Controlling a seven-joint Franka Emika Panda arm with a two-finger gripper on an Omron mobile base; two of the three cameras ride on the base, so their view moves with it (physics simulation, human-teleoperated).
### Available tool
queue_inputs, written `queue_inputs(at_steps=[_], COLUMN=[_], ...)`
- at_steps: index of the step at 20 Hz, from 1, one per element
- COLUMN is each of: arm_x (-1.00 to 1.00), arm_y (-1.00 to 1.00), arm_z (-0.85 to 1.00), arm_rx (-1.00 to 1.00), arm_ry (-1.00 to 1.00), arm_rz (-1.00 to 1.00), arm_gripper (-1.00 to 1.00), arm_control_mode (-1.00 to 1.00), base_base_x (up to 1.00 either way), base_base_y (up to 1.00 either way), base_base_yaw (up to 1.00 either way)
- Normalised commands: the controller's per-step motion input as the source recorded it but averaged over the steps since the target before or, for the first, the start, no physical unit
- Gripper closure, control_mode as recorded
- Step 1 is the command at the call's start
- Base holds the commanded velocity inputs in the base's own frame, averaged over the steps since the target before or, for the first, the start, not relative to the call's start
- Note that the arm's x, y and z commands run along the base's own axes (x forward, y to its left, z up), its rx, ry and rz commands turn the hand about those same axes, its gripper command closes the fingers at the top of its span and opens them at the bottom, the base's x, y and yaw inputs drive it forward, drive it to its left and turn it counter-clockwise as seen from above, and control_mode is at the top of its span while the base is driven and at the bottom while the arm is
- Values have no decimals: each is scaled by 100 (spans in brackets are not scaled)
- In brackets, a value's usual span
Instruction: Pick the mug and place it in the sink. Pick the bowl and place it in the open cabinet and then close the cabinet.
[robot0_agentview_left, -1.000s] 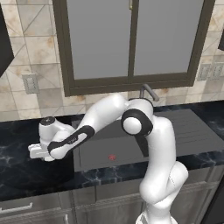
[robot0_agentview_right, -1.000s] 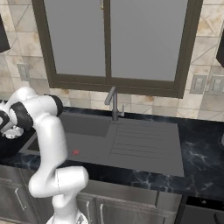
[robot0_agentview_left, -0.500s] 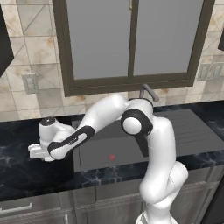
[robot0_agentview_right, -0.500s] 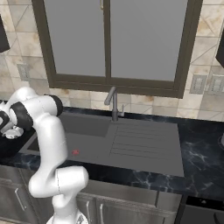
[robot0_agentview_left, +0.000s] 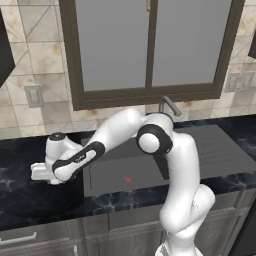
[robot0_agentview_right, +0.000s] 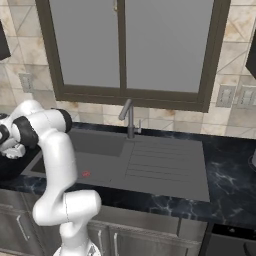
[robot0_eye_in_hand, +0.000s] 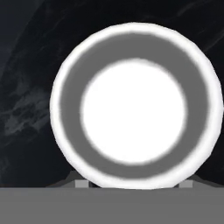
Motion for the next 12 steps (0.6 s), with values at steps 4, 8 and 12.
queue_inputs(at_steps=[4, 8, 12], arm_x=[-29, -17, -9], arm_y=[1, 2, 0], arm_z=[-45, -22, -1], arm_rx=[10, 8, 0], arm_ry=[0, 0, -3], arm_rz=[0, 0, 0], arm_gripper=[100, 100, 100], arm_control_mode=[-100, -100, -100], base_base_x=[0, 0, 0], base_base_y=[0, 0, 0], base_base_yaw=[0, 0, 0])
